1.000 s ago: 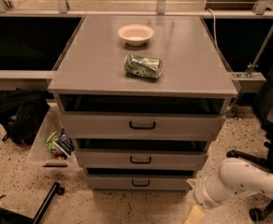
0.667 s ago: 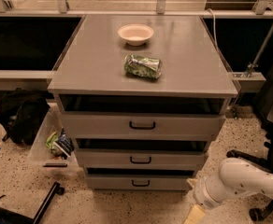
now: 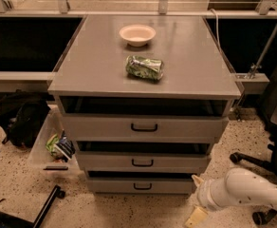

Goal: Open bottom drawer

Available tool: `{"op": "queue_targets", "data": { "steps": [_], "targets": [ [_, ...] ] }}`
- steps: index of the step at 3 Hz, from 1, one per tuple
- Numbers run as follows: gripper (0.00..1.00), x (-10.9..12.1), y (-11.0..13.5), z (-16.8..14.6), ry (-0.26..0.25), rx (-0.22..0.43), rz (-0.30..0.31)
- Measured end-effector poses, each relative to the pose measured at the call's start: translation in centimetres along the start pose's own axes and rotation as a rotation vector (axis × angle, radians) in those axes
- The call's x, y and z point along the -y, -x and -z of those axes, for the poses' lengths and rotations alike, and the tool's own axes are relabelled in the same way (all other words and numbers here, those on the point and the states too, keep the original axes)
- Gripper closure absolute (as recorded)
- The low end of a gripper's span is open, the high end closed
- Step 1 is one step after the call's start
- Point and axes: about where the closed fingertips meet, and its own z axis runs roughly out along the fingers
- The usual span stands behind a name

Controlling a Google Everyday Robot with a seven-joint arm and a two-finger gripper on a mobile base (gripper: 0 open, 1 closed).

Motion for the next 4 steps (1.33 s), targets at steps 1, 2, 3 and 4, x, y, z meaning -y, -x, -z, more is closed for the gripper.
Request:
{"op": "queue_targets", "data": {
  "steps": [1,2,3,4],
  "targets": [
    [0.0,3.9,-0.1,-0.5,-0.166,0.03,-0.005],
    [0.0,3.9,-0.1,-0.5,-0.166,0.03,-0.005],
    [0.0,4.4,-1.5,-2.0,-0.126,0.057,-0.034],
    [0.0,4.9,-2.8,-3.4,-0.088,0.082,-0.059]
  ]
}}
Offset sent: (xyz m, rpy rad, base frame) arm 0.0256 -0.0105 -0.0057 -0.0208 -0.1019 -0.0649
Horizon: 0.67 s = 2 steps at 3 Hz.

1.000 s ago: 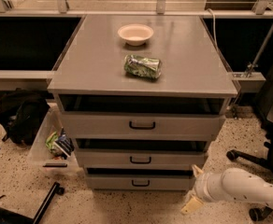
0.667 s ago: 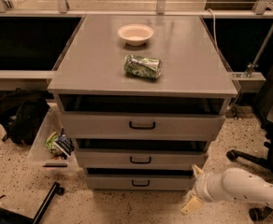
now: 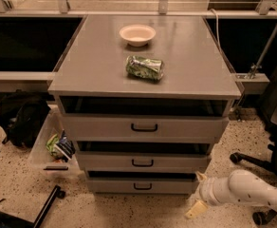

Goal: Open bottom drawer

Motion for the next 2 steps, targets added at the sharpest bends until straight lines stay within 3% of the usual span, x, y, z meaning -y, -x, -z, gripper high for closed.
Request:
{"op": "queue_targets", "data": {
  "steps": [1,2],
  "targets": [
    [0.0,3.34,-4.17,-4.48,-0.021,0.087,-0.046],
    [0.0,3.24,-4.58,-4.68,-0.015,0.092,-0.051]
  ]
}}
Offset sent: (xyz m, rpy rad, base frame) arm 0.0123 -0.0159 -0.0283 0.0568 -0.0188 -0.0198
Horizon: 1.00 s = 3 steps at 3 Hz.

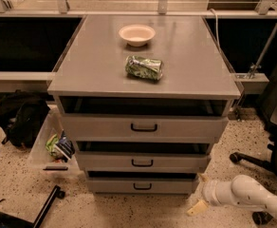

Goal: Open bottom drawer

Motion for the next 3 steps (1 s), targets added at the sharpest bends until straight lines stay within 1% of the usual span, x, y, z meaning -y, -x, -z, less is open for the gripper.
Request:
{"op": "queue_targets", "data": {
  "steps": [1,2,3],
  "targets": [
    [0.0,-1.2,-2.6,-3.4,0.083,0.035,-0.006],
    [0.0,-3.6,-5.3,-9.5,0.218,0.092,-0.018],
    [0.0,-7.5,-6.2,-16.9,0.395,0.147,-0.028]
  ]
}}
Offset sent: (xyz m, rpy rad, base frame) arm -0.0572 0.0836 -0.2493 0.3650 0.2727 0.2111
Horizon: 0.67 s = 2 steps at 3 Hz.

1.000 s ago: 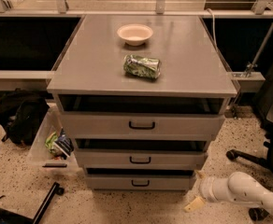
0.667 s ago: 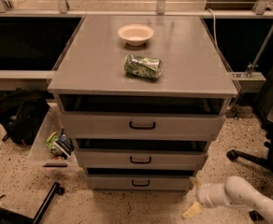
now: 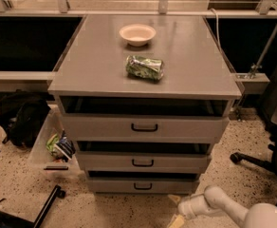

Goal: Open bottom drawer

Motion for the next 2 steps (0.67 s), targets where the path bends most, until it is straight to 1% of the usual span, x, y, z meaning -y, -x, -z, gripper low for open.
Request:
{"op": "queue_targets", "data": {
  "steps": [1,2],
  "targets": [
    [0.0,-0.41,-1.91,-3.01,0.042,0.014,-0.028],
    [0.0,-0.41,-1.91,-3.01,0.042,0.014,-0.028]
  ]
}}
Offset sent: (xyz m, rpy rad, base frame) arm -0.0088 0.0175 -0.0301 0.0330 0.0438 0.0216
